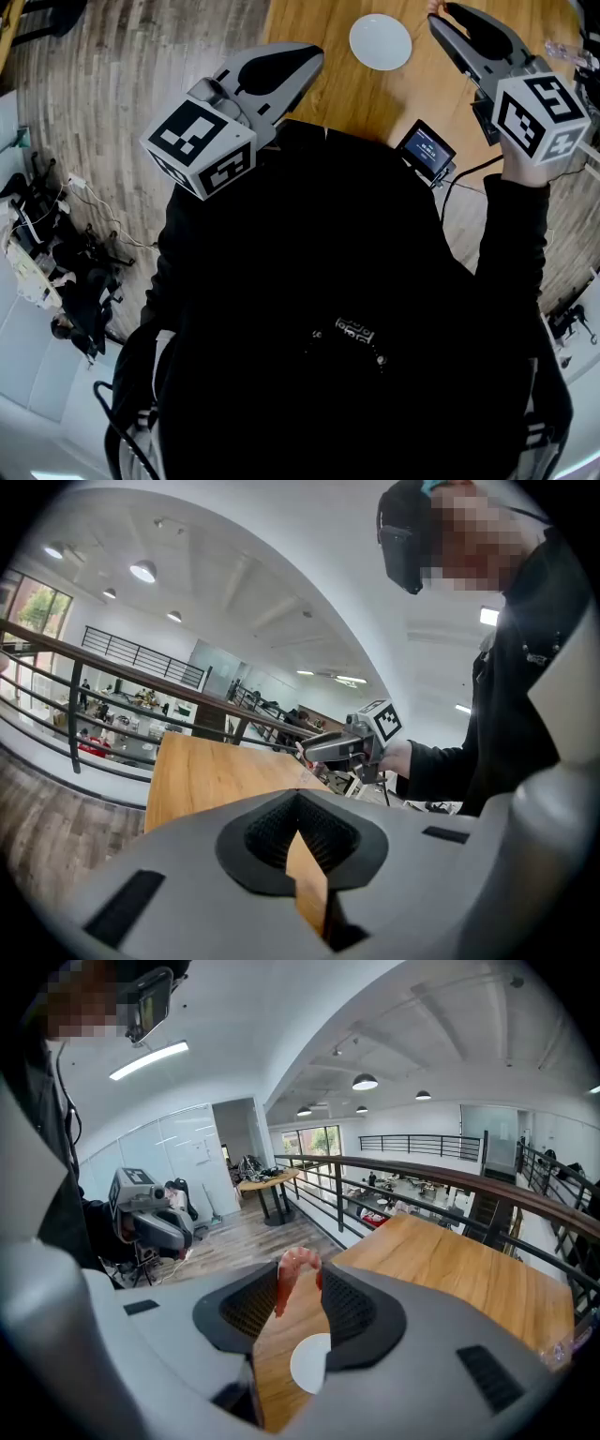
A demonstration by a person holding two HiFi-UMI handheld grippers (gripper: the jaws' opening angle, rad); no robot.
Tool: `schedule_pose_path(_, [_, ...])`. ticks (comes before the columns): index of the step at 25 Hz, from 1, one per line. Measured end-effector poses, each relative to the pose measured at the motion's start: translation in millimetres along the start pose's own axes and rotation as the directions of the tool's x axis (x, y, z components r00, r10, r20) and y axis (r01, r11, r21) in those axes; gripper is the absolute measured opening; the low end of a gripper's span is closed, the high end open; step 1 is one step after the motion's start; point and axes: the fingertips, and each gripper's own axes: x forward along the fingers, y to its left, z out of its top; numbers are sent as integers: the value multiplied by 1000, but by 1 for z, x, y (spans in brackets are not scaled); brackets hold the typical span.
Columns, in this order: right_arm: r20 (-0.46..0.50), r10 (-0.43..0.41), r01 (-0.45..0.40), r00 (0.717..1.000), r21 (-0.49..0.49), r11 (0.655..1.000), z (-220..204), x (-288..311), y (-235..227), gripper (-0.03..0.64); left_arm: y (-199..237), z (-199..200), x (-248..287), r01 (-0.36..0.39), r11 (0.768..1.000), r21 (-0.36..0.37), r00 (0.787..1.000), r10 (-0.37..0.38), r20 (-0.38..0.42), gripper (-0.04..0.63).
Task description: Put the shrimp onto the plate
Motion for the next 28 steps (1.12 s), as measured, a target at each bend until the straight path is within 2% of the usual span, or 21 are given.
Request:
schedule_pose_path(5, [-32,3,-3,999,-10,1000,-6,4,-1,155,-5,4,-6,-19,1000,-16,999,20,34,6])
schedule_pose_path(18, [-140,15,-19,990,-24,1000,-34,23,-9,155,-4,10,-11,-34,998,-43,999,36,31,6])
schedule_pose_path(28, [-200,39,-47,979,-33,998,-74,59,-16,155,7,-10,-7,-55,997,-62,998,56,20,6])
